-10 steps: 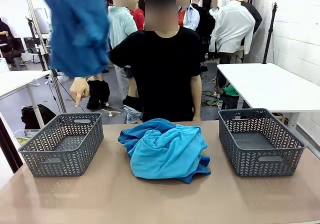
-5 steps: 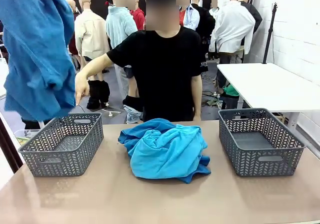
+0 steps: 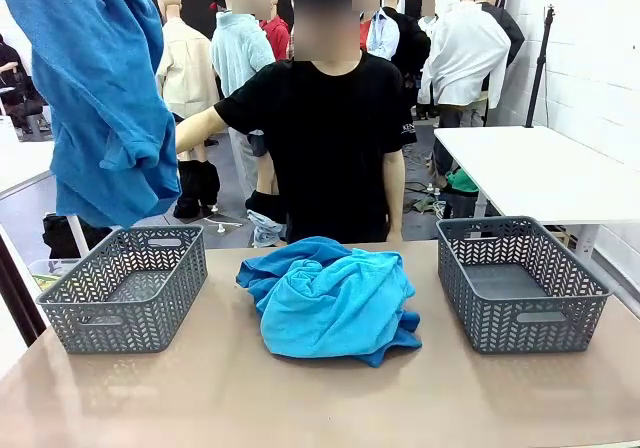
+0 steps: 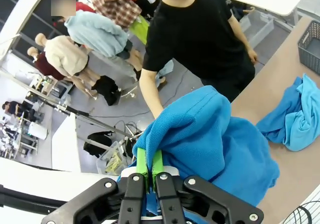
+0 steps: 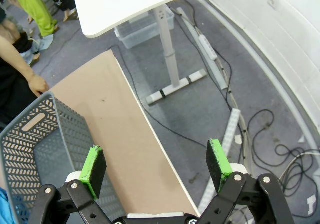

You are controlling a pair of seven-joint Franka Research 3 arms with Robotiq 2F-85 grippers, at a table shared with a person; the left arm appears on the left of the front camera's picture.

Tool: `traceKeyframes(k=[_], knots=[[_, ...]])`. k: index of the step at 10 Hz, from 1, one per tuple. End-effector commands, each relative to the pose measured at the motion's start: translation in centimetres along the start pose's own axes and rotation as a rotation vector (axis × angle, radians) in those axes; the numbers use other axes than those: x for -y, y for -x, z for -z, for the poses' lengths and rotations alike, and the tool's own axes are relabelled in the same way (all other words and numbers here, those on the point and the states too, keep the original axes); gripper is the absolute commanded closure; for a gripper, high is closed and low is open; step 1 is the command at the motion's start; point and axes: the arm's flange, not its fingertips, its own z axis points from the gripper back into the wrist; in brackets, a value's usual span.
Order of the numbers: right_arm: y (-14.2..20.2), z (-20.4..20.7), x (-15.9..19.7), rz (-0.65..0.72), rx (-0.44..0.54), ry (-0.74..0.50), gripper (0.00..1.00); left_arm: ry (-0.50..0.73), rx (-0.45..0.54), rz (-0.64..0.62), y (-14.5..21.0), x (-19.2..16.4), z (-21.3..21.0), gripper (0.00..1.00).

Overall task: Sort the tops and bottoms.
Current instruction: Sort the clothes according to human instructions.

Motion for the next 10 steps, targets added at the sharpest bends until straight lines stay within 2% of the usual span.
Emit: traceKeyframes(k=[1,2,3,4,5,6,8,10], knots=[[0.1,0.0,0.1,0.007,-0.006,-0.005,0.00,0.002,-0.003,-0.001,0.2,0.1,0.1,1.00],[0.1,0.0,0.1,0.007,-0.006,-0.005,0.00,0.040,-0.019,-0.018,0.0,-0.8,1.9,1.00],[0.1,0.0,0.1,0.007,-0.006,-0.005,0.00,0.018,-0.078,-0.040,1.2,-2.3,4.9,1.00],[0.1,0.0,0.1,0.007,-0.006,-0.005,0.00,0.054,-0.126,-0.077,3.6,-4.4,7.9,1.00],[0.1,0.0,0.1,0.007,-0.006,-0.005,0.00,0.168,-0.174,-0.112,6.4,-5.8,10.9,1.00],[0.1,0.0,0.1,0.007,-0.006,-0.005,0.00,0.205,-0.224,-0.146,9.8,-6.2,14.1,1.00],[0.1,0.0,0.1,0.007,-0.006,-0.005,0.00,0.400,-0.308,-0.236,15.3,-5.1,19.7,1.00],[0.1,0.0,0.1,0.007,-0.006,-0.005,0.00,0.490,-0.316,-0.193,18.2,-1.0,22.5,1.00]])
